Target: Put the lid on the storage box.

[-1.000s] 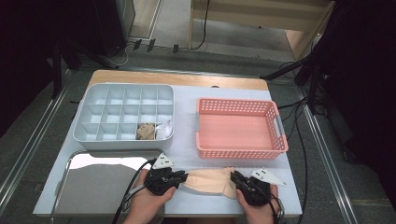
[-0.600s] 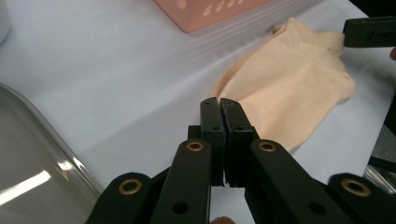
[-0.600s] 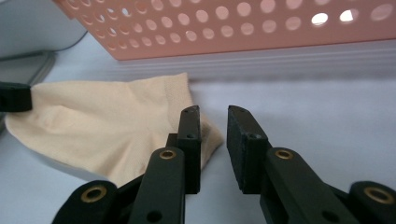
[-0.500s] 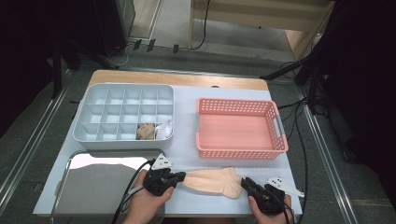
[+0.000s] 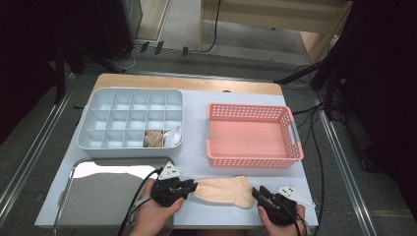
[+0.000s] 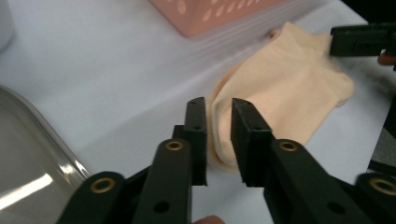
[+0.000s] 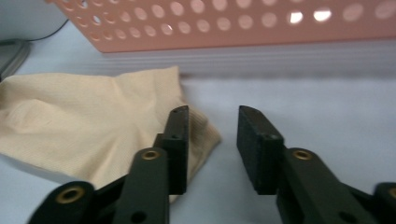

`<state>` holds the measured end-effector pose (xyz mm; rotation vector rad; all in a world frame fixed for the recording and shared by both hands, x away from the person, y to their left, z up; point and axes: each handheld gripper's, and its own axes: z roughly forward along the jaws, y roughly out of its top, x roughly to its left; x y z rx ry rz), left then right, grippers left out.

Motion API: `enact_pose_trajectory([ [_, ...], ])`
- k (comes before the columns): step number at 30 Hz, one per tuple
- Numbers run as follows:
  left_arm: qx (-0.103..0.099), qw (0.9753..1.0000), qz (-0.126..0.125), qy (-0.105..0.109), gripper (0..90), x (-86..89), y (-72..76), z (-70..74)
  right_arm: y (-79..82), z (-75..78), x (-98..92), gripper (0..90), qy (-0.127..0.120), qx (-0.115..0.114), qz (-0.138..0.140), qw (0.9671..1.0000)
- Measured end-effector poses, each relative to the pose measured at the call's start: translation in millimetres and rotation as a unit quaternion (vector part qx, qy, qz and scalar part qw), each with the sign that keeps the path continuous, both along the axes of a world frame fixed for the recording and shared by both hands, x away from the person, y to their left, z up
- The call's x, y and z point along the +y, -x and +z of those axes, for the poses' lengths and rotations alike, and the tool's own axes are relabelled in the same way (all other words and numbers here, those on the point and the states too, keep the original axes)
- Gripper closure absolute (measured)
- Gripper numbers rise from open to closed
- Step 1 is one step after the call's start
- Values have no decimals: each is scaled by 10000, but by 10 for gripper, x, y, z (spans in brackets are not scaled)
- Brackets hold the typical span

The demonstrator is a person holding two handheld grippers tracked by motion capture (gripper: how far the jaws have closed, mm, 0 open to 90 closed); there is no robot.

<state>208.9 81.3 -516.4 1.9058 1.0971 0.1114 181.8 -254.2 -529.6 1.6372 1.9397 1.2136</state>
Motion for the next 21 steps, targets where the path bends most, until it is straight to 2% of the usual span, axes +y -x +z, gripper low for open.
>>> enact_pose_trajectory([
  [2, -151, 9998, 101, 51, 700, 0, 21, 37, 4, -25, -13, 604, -117, 40, 40, 9999],
  [4, -220, 9996, 181, 43, 686, -1, 34, 64, 9, -28, -1, 631, -217, 59, 124, 9997],
  [6, -368, 9991, 222, 6, 684, -18, 57, 95, 22, -43, 46, 642, -217, 51, 218, 9995],
  [9, -491, 9986, 174, 22, 701, -95, 86, 129, 28, -45, 109, 679, -50, 1, 227, 9997],
  [12, -535, 9985, 28, -60, 732, -256, 104, 134, 24, -50, 104, 744, -111, 36, 179, 9998],
  [13, -544, 9984, -87, -107, 747, -364, 110, 129, 24, -49, 100, 780, -146, 90, 126, 9998],
  [16, -493, 9982, -205, -279, 769, -554, 86, 95, 15, -55, 97, 839, -235, 135, 141, 9995],
  [17, -357, 9986, -245, -298, 771, -626, 50, 62, 11, -54, 100, 845, -256, 127, 155, 9995],
  [21, -137, 9985, -358, -391, 768, -763, -7, -24, -2, -27, 100, 855, -432, 155, 200, 9987],
])
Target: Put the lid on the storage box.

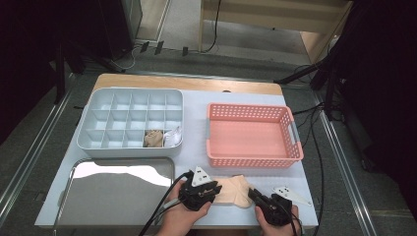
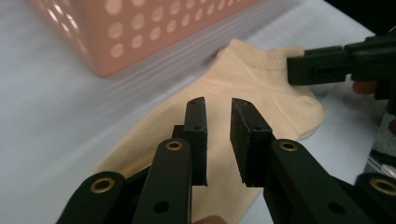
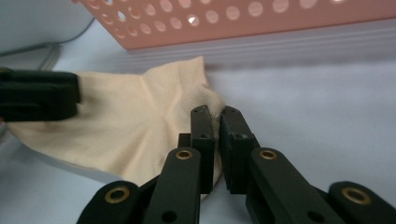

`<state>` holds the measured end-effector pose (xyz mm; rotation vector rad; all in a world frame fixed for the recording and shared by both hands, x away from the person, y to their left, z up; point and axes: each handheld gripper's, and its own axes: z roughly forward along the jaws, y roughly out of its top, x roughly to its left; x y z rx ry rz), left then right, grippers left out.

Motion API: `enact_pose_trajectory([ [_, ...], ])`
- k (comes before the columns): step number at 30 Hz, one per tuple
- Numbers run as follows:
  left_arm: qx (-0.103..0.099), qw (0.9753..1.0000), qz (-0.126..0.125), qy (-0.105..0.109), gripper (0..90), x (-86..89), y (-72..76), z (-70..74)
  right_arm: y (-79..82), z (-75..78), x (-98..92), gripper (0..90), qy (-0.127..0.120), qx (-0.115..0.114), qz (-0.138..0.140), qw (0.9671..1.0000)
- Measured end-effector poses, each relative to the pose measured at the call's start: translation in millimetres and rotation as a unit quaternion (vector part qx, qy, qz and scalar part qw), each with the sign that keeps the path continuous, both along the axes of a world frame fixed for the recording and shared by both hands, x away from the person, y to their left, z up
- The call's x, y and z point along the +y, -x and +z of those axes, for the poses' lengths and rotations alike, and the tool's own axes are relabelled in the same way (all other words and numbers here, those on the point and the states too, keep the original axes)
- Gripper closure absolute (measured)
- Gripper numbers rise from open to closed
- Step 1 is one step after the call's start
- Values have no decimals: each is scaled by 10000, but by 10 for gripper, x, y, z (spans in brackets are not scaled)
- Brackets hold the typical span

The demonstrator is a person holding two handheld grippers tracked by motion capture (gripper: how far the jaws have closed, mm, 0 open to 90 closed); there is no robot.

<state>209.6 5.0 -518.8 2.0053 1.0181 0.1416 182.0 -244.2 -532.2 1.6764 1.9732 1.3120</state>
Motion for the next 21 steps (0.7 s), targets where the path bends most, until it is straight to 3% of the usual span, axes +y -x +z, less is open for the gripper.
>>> enact_pose_trajectory([
  [3, 74, 9998, -32, -179, 768, -59, -13, -73, -20, 64, -30, 856, -48, -112, 50, 9999],
  [7, 69, 9997, -14, -214, 773, -64, -6, -67, -33, 161, -49, 859, -71, -233, 59, 9997],
  [15, 34, 9997, -18, -222, 745, -76, 11, -69, 45, 359, 172, 858, 66, -515, 396, 9979],
  [21, 55, 9998, -36, -206, 744, -68, 8, -69, 87, 459, 311, 857, 22, -650, 598, 9961],
])
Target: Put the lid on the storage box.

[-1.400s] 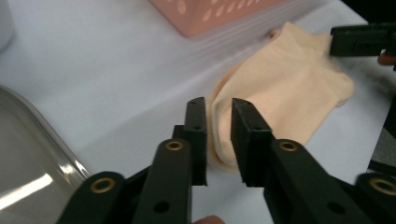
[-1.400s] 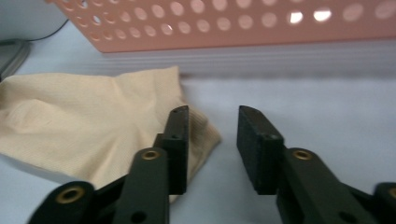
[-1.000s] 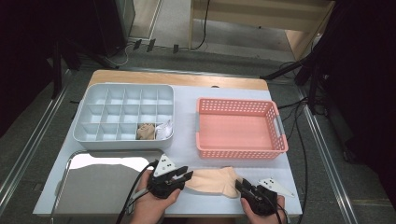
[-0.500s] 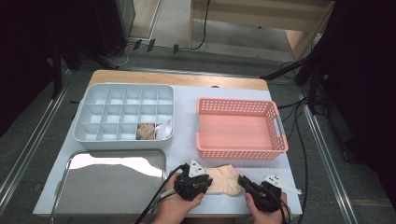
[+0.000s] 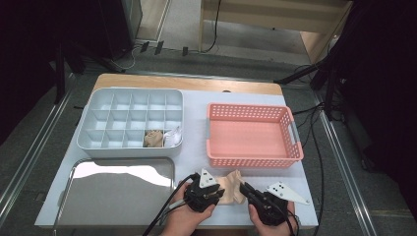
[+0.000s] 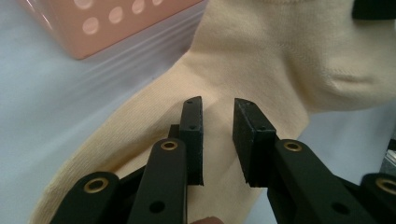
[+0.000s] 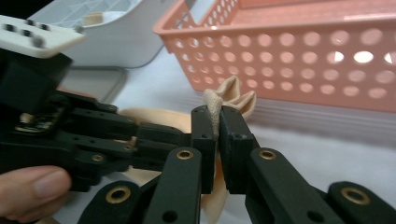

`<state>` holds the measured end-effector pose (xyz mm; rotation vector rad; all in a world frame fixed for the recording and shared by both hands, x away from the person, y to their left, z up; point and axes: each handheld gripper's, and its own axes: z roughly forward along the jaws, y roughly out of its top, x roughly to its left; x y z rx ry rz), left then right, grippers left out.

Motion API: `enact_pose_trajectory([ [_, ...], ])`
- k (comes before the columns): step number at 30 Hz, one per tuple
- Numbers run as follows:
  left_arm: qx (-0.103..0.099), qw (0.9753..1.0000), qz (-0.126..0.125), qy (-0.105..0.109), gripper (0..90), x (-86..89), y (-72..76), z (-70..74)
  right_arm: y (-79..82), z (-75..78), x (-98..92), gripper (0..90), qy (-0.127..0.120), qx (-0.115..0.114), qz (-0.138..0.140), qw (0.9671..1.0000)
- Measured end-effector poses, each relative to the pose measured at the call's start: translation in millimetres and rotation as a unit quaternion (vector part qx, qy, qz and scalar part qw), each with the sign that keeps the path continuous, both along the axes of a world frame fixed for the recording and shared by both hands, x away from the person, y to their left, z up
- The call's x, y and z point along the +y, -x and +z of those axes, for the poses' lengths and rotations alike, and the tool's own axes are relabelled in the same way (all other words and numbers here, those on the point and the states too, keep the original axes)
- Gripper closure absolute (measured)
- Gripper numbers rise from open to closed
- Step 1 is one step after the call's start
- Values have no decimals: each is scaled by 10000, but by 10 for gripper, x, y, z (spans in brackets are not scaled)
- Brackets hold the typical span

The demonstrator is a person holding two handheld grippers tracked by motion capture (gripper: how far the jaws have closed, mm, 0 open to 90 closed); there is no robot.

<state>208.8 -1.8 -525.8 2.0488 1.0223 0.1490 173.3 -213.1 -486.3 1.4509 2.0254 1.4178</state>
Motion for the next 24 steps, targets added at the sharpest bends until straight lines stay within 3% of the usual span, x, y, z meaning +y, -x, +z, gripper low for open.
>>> enact_pose_trajectory([
  [5, 12, 10000, 25, -3, 760, 13, -3, 7, 21, 50, 88, 856, 55, -85, 59, 9999],
  [13, -106, 9995, -99, 288, 706, 135, 57, 100, 27, 59, 163, 856, 144, -129, 91, 9998],
  [21, -214, 9986, 78, 479, 672, 482, 105, 221, 24, 50, 268, 854, 198, -191, 174, 9995],
  [24, -235, 9984, 81, 516, 755, 637, 117, 267, 30, 49, 313, 854, 226, -200, 200, 9993],
])
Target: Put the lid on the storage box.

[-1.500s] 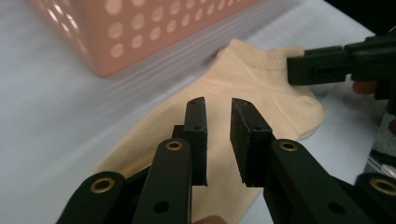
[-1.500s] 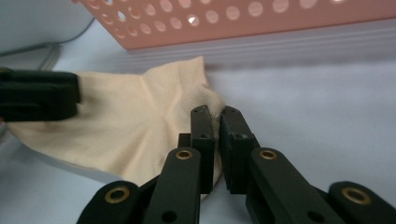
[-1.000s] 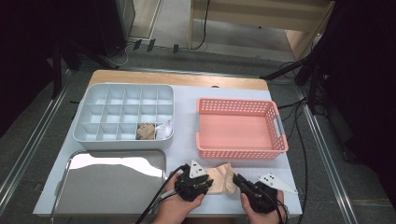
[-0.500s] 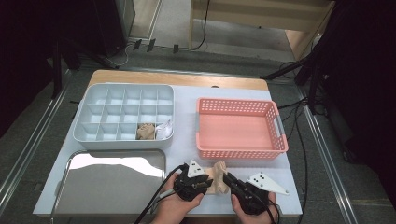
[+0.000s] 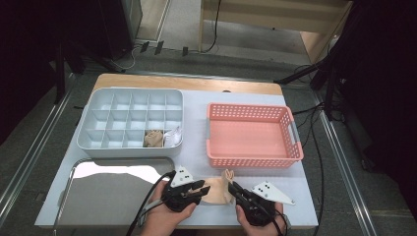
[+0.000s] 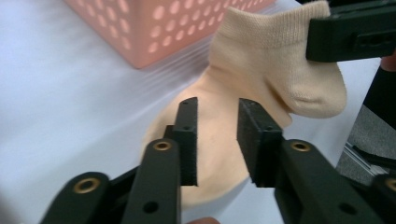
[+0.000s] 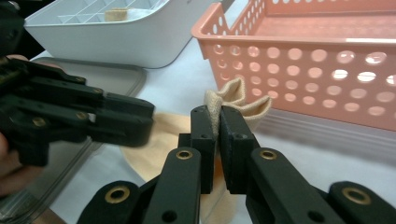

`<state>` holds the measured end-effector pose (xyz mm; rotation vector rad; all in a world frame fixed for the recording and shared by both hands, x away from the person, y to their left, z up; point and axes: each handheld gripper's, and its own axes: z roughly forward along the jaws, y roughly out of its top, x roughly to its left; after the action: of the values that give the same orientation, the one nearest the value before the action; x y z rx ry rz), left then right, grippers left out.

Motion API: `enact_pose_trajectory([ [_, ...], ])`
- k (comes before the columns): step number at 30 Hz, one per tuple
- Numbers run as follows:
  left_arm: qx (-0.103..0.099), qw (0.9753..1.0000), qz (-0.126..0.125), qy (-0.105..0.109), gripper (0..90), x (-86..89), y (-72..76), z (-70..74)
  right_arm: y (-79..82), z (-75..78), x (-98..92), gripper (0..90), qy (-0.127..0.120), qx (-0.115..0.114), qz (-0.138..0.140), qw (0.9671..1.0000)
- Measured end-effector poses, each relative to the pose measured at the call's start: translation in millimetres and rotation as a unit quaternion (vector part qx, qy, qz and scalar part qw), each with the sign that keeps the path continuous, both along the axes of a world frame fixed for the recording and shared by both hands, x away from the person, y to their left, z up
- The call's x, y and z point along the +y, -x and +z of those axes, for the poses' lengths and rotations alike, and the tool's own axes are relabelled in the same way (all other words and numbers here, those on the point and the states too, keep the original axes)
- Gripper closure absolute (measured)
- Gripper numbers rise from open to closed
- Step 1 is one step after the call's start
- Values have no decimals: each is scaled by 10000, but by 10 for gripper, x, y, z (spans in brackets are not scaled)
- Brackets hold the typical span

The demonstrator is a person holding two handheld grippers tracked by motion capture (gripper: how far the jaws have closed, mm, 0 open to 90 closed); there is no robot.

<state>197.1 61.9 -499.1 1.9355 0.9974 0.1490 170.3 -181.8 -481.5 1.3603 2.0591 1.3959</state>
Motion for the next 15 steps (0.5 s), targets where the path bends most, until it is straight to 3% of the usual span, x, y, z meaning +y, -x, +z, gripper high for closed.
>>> enact_pose_trajectory([
  [3, 18, 10000, 75, 30, 824, 165, -2, 5, 3, -2, 56, 852, -5, 11, 37, 10000],
  [10, 57, 9993, 339, 122, 765, 432, -10, -7, -7, -56, 264, 848, 101, 67, 259, 9996],
  [15, 160, 9993, 308, 118, 829, 505, -9, -40, -18, -125, 458, 844, 281, 75, 440, 9986],
])
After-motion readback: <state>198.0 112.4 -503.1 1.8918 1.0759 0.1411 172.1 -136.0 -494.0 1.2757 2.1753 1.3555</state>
